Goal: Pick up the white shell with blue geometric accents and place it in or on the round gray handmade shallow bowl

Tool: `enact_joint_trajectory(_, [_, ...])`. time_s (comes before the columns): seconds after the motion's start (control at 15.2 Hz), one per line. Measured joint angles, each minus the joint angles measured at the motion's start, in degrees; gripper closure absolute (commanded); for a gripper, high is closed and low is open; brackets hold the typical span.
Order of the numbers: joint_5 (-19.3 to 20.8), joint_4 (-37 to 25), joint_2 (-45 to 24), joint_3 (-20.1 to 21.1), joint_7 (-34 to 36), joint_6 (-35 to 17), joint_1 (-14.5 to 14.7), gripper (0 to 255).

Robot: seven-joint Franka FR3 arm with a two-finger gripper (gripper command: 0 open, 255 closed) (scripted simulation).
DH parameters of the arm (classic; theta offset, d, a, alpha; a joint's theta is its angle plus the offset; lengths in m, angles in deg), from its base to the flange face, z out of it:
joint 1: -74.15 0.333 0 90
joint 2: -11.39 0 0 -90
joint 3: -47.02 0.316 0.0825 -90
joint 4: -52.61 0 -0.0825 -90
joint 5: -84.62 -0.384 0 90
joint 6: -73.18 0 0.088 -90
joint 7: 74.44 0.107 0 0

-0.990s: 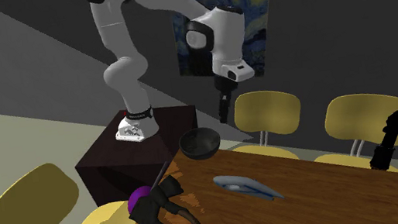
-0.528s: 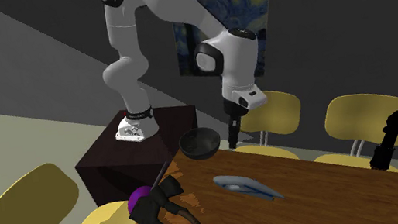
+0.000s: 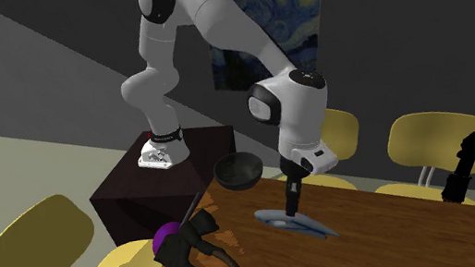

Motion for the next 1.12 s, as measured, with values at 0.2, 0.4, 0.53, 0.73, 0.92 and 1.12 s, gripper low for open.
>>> enact_joint_trajectory(0.2, [-1.41,-3.93,-4.45,0.69,-1.02,-0.43,-1.61,0])
enact_joint_trajectory(0.4, [-2.20,-4.18,-6.39,1.19,-1.69,-2.06,-2.28,0])
enact_joint_trajectory(0.53, [-2.68,-4.16,-7.52,1.56,-1.97,-3.20,-2.54,0])
enact_joint_trajectory(0.73, [-2.99,-4.04,-8.23,1.80,-2.13,-4.00,-2.69,0])
enact_joint_trajectory(0.92, [-3.02,-4.00,-8.29,1.83,-2.13,-4.10,-2.68,0])
enact_joint_trajectory(1.12, [-3.02,-4.01,-8.29,1.83,-2.12,-4.11,-2.68,255])
